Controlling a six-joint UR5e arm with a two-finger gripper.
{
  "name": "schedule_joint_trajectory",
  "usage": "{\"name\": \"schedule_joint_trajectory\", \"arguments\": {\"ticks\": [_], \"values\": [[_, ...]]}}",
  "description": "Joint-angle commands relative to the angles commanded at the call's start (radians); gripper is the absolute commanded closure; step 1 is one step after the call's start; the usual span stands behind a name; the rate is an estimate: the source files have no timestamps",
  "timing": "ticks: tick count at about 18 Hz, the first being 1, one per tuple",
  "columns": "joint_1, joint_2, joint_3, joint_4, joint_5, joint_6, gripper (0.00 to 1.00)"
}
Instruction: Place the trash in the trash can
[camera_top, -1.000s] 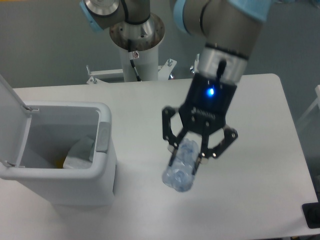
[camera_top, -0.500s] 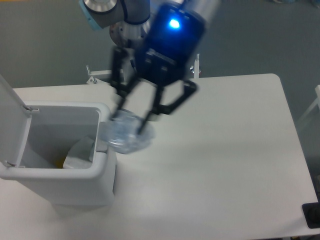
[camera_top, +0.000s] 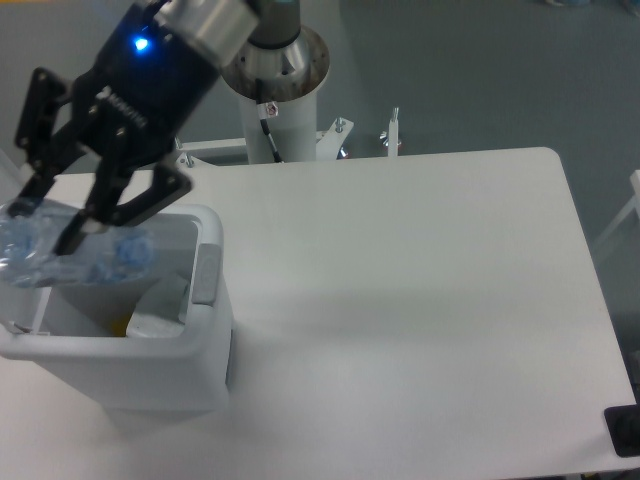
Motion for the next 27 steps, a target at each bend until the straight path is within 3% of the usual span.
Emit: {"name": "schedule_joint_trajectory", "arguments": {"ticks": [3,4,6,7,8,13,21,27], "values": [[0.000,-0.006,-0.016,0.006,0.002,0.008,0.73],[0.000,-0.011,-0.016,0.009,0.000,0.014,0.64],[0.008,-0.011,-0.032,0.009,0.002,0.028,0.34],[0.011,-0.008,-0.045,0.009,0.002,0.029,0.04],[0.014,-0.005,-0.052,0.009,0.002,0.031,0.00],[0.066,0.009,-0.074,0.008,0.006,0.029,0.00],[0.310,0.000,-0.089,0.003,0.031,0.057,0.00],[0.388,-0.026,-0.164,0.002,0.322,0.212,0.00]]}}
